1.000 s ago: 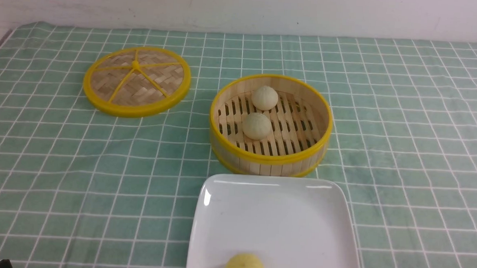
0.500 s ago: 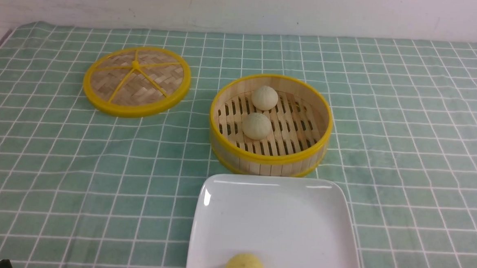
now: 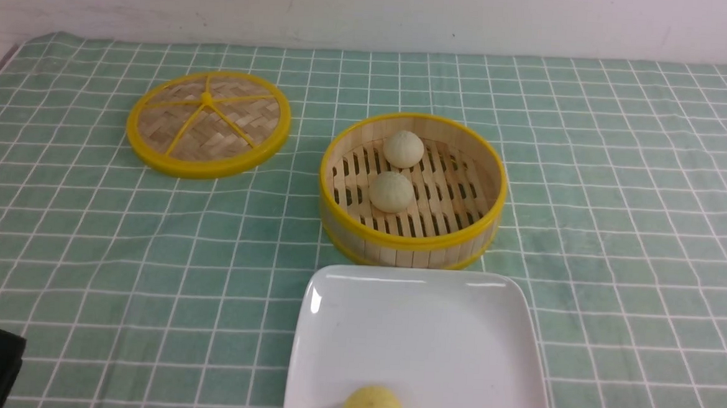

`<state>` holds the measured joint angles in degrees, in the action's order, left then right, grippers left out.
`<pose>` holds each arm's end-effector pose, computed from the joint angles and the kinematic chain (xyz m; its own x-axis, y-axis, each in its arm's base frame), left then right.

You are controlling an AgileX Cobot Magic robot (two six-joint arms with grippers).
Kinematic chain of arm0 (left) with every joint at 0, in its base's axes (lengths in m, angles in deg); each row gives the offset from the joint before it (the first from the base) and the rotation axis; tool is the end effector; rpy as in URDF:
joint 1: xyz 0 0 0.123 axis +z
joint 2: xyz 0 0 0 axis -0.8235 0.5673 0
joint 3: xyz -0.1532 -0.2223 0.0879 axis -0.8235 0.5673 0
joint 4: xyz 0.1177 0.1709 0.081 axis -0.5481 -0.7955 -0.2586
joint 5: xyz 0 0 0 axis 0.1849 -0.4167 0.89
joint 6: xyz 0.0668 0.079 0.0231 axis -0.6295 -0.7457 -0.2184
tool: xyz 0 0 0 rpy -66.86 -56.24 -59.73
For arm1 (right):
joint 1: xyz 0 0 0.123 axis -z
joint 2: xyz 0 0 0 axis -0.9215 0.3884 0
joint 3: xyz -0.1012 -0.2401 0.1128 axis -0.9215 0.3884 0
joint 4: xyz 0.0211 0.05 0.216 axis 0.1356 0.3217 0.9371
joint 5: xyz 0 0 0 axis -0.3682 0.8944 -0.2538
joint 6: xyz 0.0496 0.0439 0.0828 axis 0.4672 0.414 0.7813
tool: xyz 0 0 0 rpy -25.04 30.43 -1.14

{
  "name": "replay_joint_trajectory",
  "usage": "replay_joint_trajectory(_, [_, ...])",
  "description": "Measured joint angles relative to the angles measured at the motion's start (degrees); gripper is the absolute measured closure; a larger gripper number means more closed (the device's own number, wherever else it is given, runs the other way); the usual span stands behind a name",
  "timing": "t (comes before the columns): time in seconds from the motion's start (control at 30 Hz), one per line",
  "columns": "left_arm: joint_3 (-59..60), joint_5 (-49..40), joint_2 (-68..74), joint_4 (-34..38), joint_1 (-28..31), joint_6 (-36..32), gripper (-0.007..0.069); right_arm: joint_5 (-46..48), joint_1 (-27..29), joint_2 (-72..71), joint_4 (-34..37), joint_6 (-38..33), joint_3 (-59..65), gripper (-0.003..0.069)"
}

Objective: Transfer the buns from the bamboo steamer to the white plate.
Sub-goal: 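Reach into the bamboo steamer and grasp a bun with the left gripper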

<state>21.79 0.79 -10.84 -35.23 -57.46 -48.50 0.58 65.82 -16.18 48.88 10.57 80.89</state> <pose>0.0431 -0.0065 0.1980 -0.0779 -0.9098 -0.4076 0.0284 0.4067 -0.9131 0.0379 0.0024 0.1700 -0.3010 0.0081 -0.9536 -0.0329 0.9993 0.0189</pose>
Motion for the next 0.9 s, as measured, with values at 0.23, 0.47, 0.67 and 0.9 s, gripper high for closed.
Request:
replay_joint_trajectory(0.23, [0.0, 6.3, 0.0, 10.2, 0.0, 1.2, 0.0384, 0.0, 0.0, 0.0, 0.0, 0.0, 0.0, 0.0419])
replay_joint_trajectory(0.47, [-8.6, 4.5, 0.6, 5.6, 0.0, -7.0, 0.0451, 0.0, 0.0, 0.0, 0.0, 0.0, 0.0, 0.0419])
replay_joint_trajectory(0.67, [-23.6, -9.0, 19.2, 1.0, 0.0, -22.1, 0.0618, 0.0, 0.0, 0.0, 0.0, 0.0, 0.0, 0.0419])
replay_joint_trajectory(0.9, [-34.8, -40.1, 50.8, -0.5, 0.0, -31.0, 0.0623, 0.0, 0.0, 0.0, 0.0, 0.0, 0.0, 0.0419])
